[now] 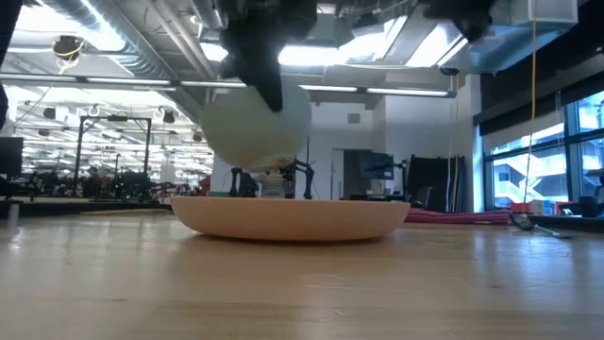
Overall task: Set table place
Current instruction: Put the green on the orange plate
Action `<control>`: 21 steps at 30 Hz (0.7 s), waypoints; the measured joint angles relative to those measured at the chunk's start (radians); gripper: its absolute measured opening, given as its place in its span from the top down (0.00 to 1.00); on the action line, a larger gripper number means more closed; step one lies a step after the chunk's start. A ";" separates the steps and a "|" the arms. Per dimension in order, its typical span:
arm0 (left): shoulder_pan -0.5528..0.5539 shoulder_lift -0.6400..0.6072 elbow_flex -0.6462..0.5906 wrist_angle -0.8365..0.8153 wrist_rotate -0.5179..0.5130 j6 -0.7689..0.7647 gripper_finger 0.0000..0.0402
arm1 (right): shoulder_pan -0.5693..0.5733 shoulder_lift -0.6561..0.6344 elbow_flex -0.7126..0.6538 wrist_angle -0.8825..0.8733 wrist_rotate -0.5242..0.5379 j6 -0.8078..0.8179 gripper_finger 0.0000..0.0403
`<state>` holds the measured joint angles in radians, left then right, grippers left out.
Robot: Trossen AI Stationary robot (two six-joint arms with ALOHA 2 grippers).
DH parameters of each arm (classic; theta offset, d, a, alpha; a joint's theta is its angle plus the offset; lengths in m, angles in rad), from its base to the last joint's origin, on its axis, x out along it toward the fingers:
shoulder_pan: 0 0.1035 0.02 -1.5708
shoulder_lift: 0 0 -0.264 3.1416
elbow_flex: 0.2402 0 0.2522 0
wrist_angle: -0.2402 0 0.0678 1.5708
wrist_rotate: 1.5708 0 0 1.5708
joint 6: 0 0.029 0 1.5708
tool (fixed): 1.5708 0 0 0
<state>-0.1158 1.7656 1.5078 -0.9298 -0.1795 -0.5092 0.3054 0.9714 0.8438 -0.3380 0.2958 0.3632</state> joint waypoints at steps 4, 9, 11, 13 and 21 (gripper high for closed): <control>0.005 0.045 0.000 0.054 0.069 0.023 0.98 | 0.000 -0.131 -0.197 0.155 -0.003 0.032 0.68; 0.005 0.084 0.000 0.111 0.085 0.023 0.99 | -0.003 -0.228 -0.333 0.213 0.086 0.060 0.67; 0.009 0.098 0.000 0.120 0.086 0.023 0.99 | -0.008 -0.250 -0.367 0.200 0.103 0.096 0.68; 0.011 0.112 0.000 0.114 0.085 0.023 0.98 | -0.009 -0.262 -0.399 0.199 0.103 0.127 0.67; -0.003 0.175 0.000 0.122 0.106 0.026 0.98 | -0.009 -0.263 -0.493 0.231 0.103 0.237 0.67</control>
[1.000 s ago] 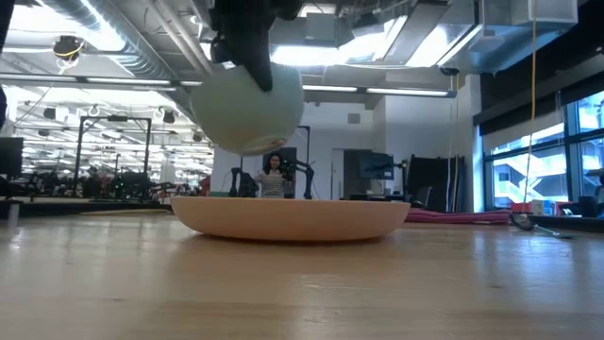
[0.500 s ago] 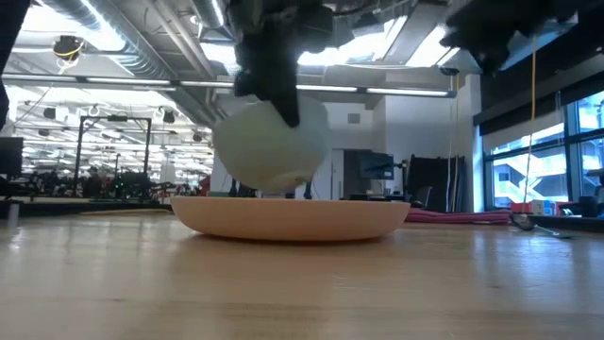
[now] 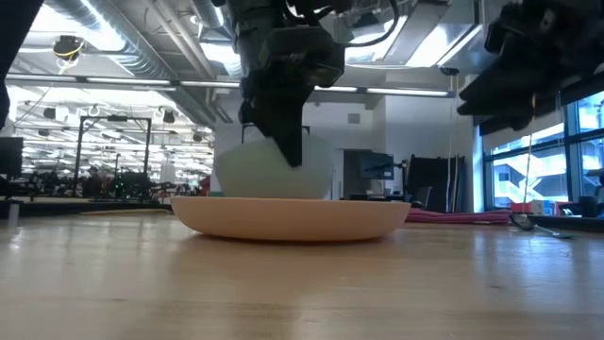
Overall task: Set table place
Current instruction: Put the green on the orange plate
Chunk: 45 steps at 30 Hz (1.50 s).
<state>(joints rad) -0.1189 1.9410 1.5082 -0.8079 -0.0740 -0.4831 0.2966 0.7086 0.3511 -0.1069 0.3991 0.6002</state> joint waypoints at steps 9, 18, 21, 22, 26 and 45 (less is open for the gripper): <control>-0.039 0.018 0.001 0.008 -0.017 0.001 0.97 | 0.000 0.002 -0.064 0.037 0.000 0.084 0.67; -0.050 0.018 0.000 0.009 -0.014 0.000 0.99 | 0.002 0.002 -0.079 0.049 0.001 0.106 0.67; -0.054 0.018 0.000 0.009 -0.015 -0.001 0.98 | 0.002 0.002 -0.079 0.056 0.001 0.105 0.67; -0.057 0.018 0.000 0.009 -0.014 -0.001 0.97 | 0.002 0.002 -0.079 0.056 0.001 0.105 0.67; -0.063 0.020 -0.002 0.017 0.002 -0.005 0.93 | 0.002 0.002 -0.079 0.056 0.001 0.102 0.67; -0.061 0.018 0.002 0.171 0.103 -0.012 0.80 | 0.002 0.002 -0.079 0.056 0.001 0.099 0.67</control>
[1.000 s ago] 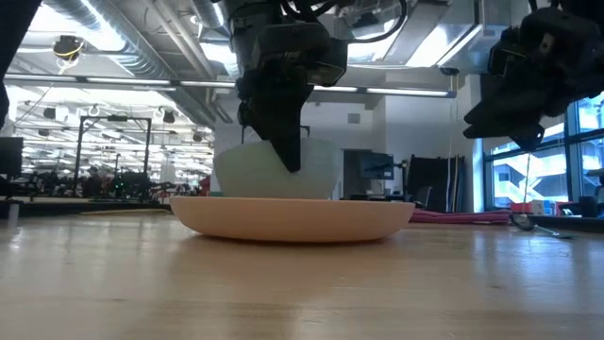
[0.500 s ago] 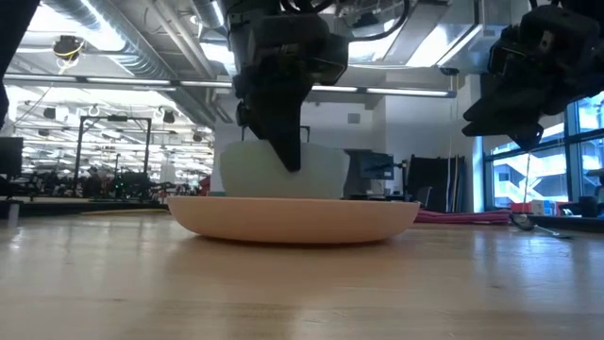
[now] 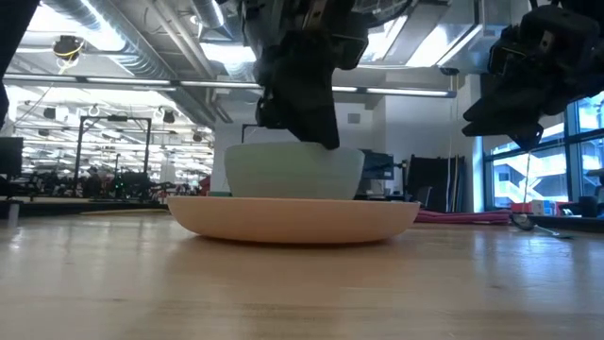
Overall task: Set table place
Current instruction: Put the green on the orange plate, then put the golden fork on the left side of the orange plate
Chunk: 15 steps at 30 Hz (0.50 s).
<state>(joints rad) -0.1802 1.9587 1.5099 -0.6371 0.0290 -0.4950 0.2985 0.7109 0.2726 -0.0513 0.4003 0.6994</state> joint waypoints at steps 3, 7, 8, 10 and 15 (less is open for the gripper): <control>0.000 0.000 0.024 -0.010 0.001 0.000 0.81 | 0.000 0.000 0.000 0.000 0.000 0.000 0.67; 0.000 0.000 0.099 -0.073 -0.046 0.033 0.84 | 0.000 0.000 0.000 0.000 0.000 0.001 0.67; 0.000 0.000 0.129 -0.107 -0.069 0.043 0.84 | 0.000 0.000 0.000 0.000 0.000 0.001 0.67; 0.000 -0.002 0.194 -0.194 -0.121 0.053 0.86 | 0.000 0.000 0.000 0.000 0.000 0.002 0.67; -0.003 -0.002 0.370 -0.448 -0.226 0.047 0.89 | 0.000 0.000 0.000 0.000 0.000 0.018 0.67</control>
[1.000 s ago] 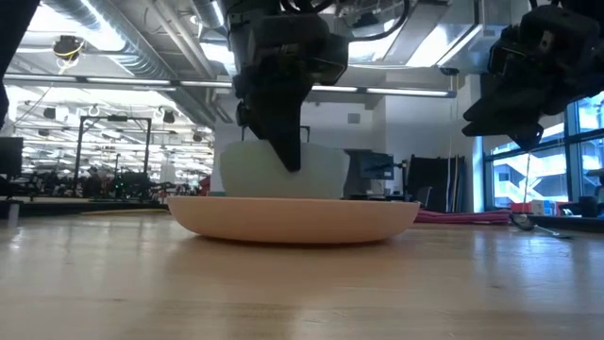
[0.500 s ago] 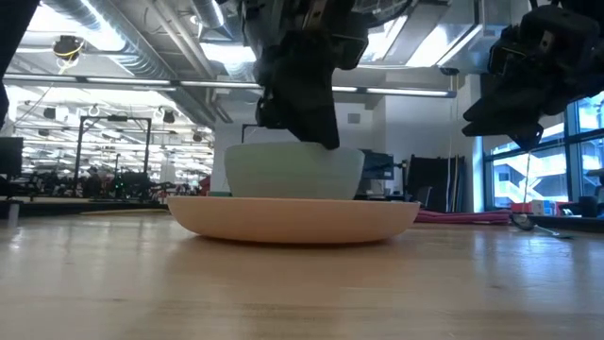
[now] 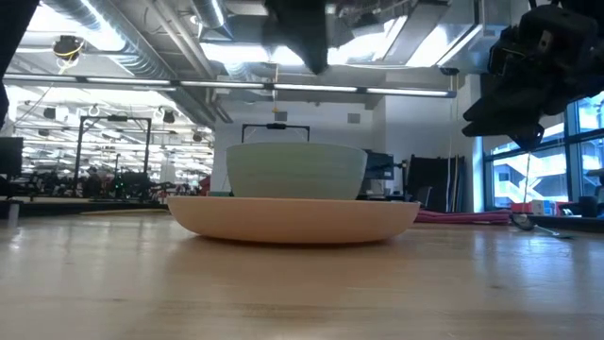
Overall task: Set table place
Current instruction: Put the golden fork on the left side of the orange plate
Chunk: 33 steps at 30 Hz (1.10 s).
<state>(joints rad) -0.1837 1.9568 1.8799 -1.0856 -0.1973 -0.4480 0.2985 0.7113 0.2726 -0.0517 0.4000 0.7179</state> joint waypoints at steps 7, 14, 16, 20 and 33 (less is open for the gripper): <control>0.024 -0.016 0.228 -0.464 -0.228 -0.168 0.91 | 0.009 0.000 0.000 0.006 0.000 0.038 0.67; 0.141 -0.188 0.149 -0.476 -0.196 -0.216 0.89 | 0.067 0.005 0.000 0.009 0.000 0.038 0.67; 0.185 -0.242 0.084 -0.490 -0.241 -0.236 0.89 | 0.084 0.017 0.000 0.027 0.007 0.042 0.67; 0.307 -0.386 -0.087 -0.482 -0.218 -0.265 0.90 | 0.115 0.036 0.001 0.039 0.043 0.044 0.67; 0.662 -0.678 -0.645 -0.311 -0.305 -0.202 0.96 | 0.132 0.048 0.000 0.034 0.148 0.064 0.67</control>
<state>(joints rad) 0.4786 1.2785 1.2348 -1.3968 -0.5020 -0.6499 0.4309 0.7596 0.2729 -0.0180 0.5483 0.7815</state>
